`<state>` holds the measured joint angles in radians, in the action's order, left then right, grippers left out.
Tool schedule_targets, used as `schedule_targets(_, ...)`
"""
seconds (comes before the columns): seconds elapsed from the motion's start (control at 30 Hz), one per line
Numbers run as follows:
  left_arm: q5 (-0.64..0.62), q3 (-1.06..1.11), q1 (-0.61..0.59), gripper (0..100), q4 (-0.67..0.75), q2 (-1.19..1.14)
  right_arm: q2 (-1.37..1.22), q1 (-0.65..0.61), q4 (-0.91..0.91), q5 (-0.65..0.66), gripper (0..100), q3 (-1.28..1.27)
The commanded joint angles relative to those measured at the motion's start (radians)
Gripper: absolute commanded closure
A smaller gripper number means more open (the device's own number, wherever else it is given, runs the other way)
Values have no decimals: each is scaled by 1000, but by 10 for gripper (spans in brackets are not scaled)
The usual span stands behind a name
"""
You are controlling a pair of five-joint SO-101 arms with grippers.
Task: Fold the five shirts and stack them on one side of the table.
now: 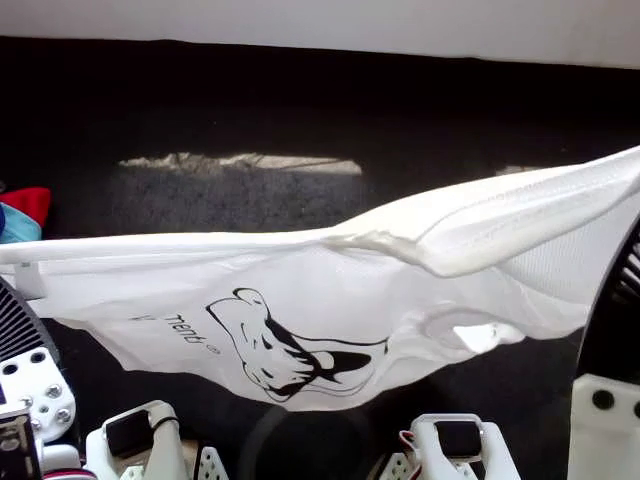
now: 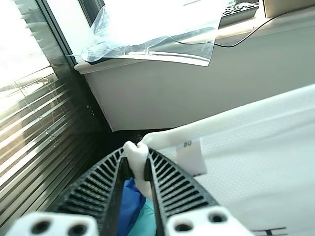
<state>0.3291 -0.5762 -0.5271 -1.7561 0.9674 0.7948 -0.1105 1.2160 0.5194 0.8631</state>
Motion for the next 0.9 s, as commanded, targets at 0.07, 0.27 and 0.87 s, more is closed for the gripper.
schedule_targets(0.07, 5, 1, -18, 991, -6, -12, -16, 13, 2, -17, 992, 7)
schedule_targets(0.27, 8, 266, -8, 991, 58, -41, -205, 12, 5, -18, 992, 7)
schedule_targets(0.87, 91, 79, 219, 991, 321, -940, -1038, 15, -206, -14, 992, 18)
